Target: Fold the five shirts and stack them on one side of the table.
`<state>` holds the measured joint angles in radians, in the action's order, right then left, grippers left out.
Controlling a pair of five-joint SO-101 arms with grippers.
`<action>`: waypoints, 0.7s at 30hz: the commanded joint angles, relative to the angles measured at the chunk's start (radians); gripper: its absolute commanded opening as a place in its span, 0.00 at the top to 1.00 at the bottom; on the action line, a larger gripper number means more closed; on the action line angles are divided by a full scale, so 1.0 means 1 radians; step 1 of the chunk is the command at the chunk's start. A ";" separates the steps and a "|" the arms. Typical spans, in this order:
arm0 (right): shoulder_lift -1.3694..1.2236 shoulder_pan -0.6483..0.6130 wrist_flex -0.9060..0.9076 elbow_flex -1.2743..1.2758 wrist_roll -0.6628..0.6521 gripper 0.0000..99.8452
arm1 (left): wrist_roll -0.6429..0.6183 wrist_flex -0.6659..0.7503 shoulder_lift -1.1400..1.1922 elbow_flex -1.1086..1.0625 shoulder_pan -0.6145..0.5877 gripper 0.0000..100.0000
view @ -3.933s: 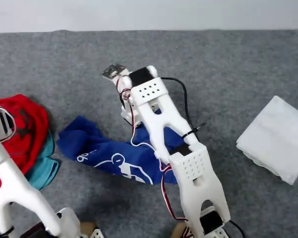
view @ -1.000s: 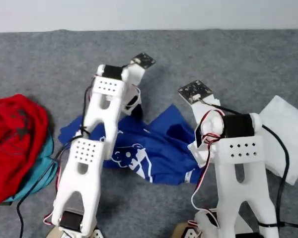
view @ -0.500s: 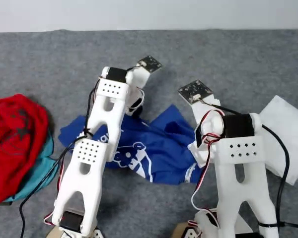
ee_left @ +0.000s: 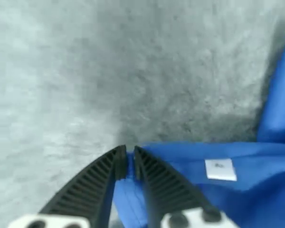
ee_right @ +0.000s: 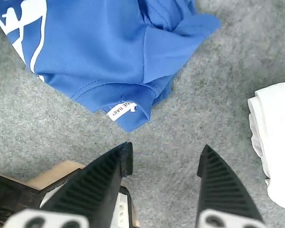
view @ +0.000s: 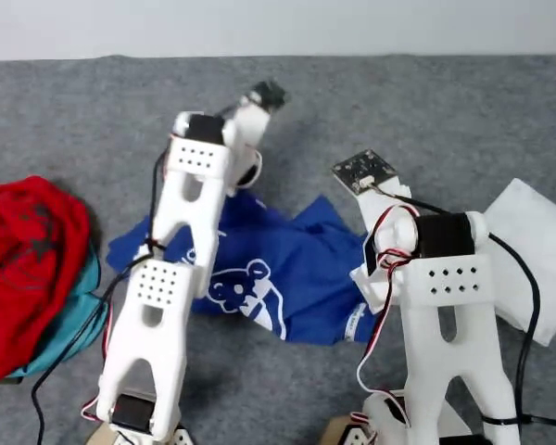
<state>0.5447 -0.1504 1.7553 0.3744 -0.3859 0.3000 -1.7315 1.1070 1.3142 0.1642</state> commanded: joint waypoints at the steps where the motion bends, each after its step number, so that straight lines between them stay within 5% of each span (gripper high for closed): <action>1: 0.031 0.010 0.031 -0.008 0.005 0.77 | -0.017 -0.025 -0.157 0.036 -0.028 1.00; 9: 0.021 0.008 -0.079 -0.009 0.028 0.77 | -0.012 -0.028 -0.327 -0.185 -0.103 0.99; 15: -0.008 0.007 -0.278 -0.009 0.120 0.76 | 0.038 -0.026 -0.741 -0.727 -0.109 0.99; 21: -0.185 0.005 -0.294 -0.123 0.127 0.76 | 0.166 -0.023 -1.201 -1.279 -0.141 0.99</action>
<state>0.4219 -0.1504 1.4776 0.3560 -0.2739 0.4012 -1.7300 0.1711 0.2846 0.0522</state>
